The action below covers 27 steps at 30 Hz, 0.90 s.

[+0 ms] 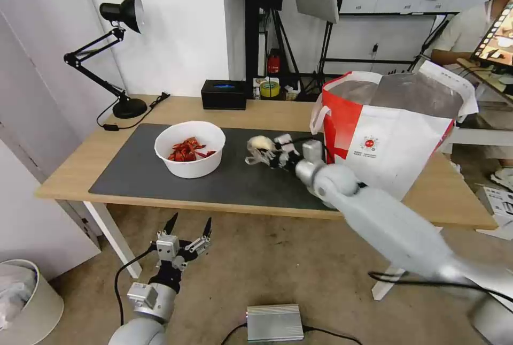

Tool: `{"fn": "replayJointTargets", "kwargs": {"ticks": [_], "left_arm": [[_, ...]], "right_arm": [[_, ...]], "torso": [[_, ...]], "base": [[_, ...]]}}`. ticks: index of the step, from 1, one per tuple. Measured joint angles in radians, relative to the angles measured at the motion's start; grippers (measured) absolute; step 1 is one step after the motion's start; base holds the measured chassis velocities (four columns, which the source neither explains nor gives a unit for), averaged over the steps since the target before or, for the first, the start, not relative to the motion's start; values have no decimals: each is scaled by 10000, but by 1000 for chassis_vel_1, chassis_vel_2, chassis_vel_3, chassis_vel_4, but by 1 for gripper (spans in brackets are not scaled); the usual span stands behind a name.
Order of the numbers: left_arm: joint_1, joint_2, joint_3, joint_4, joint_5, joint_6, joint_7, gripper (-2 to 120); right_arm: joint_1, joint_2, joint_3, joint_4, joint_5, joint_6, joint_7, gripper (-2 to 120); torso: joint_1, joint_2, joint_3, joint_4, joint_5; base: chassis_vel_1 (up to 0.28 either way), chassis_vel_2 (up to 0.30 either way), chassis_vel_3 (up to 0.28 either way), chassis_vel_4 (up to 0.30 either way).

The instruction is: Pick up the trash from the table and place it into the takeout bag.

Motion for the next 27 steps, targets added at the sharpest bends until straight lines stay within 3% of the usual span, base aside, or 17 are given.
{"fn": "replayJointTargets", "kwargs": {"ticks": [3,12,19,27], "left_arm": [[-6,-29,140,-40,87,9,-4,100],[3,-118,347,-84,257,31,-5,100],[72,-211,373,-93,348,33,-8,100],[79,-209,362,-95,355,26,-10,100]], "right_arm": [[-1326,-881,1086,1689,-92,5,220,7],[-2123,-1604,2950,3468,-741,832,813,7],[-1164,-1920,3426,3509,-839,1611,1908,7],[-240,-2078,3477,2679,-854,1615,2716,7]], "torso": [[-1,0,0,0,0],[0,0,0,1,-1],[0,-1,2,2,-1],[2,-2,2,3,0]], "base": [[0,0,0,0],[0,0,0,0],[0,0,0,0],[0,0,0,0]]}}
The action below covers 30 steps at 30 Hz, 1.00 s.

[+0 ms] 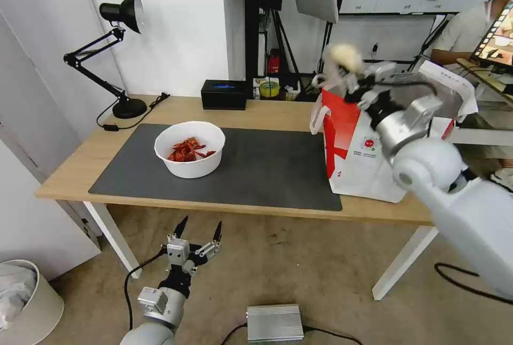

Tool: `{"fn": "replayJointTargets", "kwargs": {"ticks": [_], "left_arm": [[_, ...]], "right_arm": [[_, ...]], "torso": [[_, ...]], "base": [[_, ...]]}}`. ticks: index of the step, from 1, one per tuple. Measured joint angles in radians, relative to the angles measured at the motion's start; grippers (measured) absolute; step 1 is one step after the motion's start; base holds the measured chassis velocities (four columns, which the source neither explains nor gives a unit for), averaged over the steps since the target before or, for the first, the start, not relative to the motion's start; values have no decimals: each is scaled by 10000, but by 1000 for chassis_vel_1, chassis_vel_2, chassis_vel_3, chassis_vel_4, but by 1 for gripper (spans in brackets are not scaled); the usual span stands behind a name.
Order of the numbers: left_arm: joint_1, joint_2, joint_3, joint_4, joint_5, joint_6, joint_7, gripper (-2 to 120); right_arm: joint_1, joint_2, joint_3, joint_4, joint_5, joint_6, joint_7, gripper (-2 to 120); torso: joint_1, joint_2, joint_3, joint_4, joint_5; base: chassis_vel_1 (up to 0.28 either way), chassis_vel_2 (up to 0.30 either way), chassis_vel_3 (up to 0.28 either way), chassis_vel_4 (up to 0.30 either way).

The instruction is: Pick up the trash from the table and place it into the takeout bag.

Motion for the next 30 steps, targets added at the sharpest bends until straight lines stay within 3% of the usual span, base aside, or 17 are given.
{"fn": "replayJointTargets", "kwargs": {"ticks": [5,13,22,30], "left_arm": [[-10,28,-36,-2,-16,-1,0,100],[-88,60,-58,91,-61,-12,-1,100],[-127,61,1,139,-65,-33,-2,100],[-125,103,8,139,-66,-38,-2,100]], "right_arm": [[250,-72,-10,-292,-13,-679,568,6],[163,-73,-23,-401,482,-2292,2387,6],[165,-50,-22,-306,1327,-2752,2876,6],[4,-113,75,-91,1477,-2922,2866,31]], "torso": [[0,0,0,0,0],[0,0,0,-1,0],[0,0,0,-1,-1],[0,0,0,-1,-1]], "base": [[0,0,0,0],[0,0,0,0],[0,0,0,0],[0,0,0,0]]}}
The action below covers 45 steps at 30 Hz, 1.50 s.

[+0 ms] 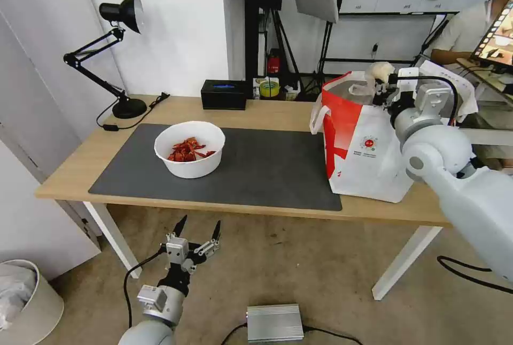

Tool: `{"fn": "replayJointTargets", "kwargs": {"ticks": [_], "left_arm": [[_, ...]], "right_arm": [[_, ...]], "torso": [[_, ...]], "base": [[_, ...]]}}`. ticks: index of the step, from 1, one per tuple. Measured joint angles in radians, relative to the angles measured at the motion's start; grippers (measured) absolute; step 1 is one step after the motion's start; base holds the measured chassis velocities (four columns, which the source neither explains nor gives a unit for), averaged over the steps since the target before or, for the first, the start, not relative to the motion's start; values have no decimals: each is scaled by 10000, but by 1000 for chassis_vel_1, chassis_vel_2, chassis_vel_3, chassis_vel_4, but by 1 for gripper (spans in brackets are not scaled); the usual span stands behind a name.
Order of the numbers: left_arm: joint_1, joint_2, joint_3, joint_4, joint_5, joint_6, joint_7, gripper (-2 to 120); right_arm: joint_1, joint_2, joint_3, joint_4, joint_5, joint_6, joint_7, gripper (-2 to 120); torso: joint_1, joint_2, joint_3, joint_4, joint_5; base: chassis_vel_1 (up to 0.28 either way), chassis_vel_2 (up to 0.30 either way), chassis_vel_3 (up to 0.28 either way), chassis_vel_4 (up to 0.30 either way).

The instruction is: Pick up the trash from the table and place it into the takeout bag.

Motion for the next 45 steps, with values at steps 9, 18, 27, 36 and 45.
{"fn": "replayJointTargets", "kwargs": {"ticks": [9,18,27,36,45], "left_arm": [[53,-13,4,-24,-1,0,0,100],[109,-54,-3,-100,31,-1,0,100],[217,-81,-68,-209,41,-1,0,100],[200,-90,-192,-284,17,-1,0,100],[1028,-596,-1348,-726,60,-204,170,100]], "right_arm": [[-68,-58,49,78,-42,0,4,63],[-160,-142,68,230,-81,0,-17,96],[-324,-221,202,506,127,734,-565,100],[-2201,-497,910,1579,55,2693,-2689,100],[-3865,-53,638,2347,-1171,3955,-3741,100]], "torso": [[0,0,0,0,0],[0,1,0,0,0],[0,0,0,0,0],[0,0,-1,-1,1],[-1,1,-1,6,-2]], "base": [[0,0,0,0],[0,0,0,0],[0,0,0,0],[0,0,0,0],[0,0,0,0]]}}
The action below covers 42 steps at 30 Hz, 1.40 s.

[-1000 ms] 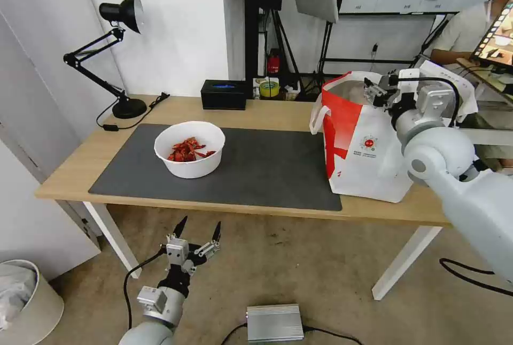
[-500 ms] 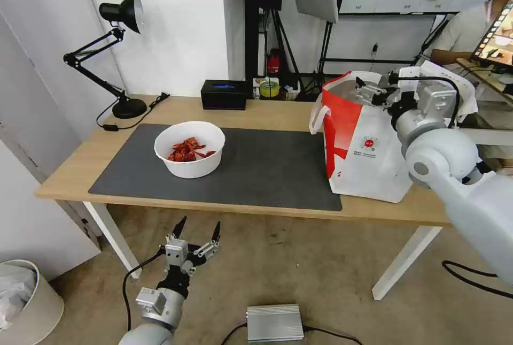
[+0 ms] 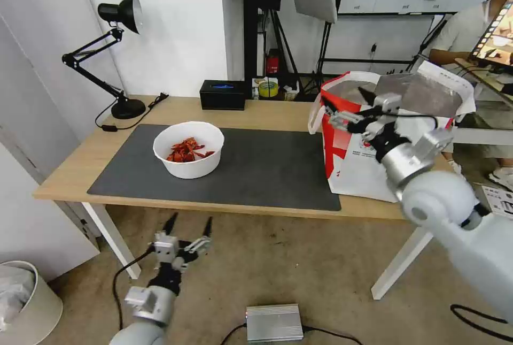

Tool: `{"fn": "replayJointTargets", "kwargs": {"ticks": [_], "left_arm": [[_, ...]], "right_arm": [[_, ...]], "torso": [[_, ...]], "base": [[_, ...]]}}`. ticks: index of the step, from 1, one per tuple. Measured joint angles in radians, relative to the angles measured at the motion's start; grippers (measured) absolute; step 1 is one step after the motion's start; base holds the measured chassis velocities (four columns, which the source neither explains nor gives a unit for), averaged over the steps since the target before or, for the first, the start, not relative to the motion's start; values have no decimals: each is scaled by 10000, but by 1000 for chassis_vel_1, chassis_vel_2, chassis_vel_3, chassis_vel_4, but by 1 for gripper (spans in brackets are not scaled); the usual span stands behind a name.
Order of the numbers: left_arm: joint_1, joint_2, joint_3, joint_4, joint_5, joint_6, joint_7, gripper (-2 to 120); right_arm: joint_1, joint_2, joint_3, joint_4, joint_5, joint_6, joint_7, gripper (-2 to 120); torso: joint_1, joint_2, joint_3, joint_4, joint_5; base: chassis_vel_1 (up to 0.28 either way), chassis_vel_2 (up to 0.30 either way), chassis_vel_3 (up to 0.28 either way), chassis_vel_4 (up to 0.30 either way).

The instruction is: Pick up the trash from the table and place it into the takeout bag.

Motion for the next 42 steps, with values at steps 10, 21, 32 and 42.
{"fn": "replayJointTargets", "kwargs": {"ticks": [10,21,32,42], "left_arm": [[-154,45,59,102,-14,-11,22,100],[-231,164,148,130,-53,-11,18,100],[-130,171,86,87,-60,-39,14,100],[-23,138,42,60,-46,-109,11,100]], "right_arm": [[-3421,807,469,208,-2304,1112,350,100],[-5154,1354,717,299,-3375,1433,1208,100],[-5629,1517,658,329,-3465,1229,1725,100],[-5961,1557,703,319,-3148,1010,2311,100]], "torso": [[0,0,0,-9,2],[0,0,0,-6,0],[0,0,1,-6,2],[0,1,1,-6,3]], "base": [[0,0,0,0],[0,0,0,0],[0,0,0,0],[0,0,0,0]]}}
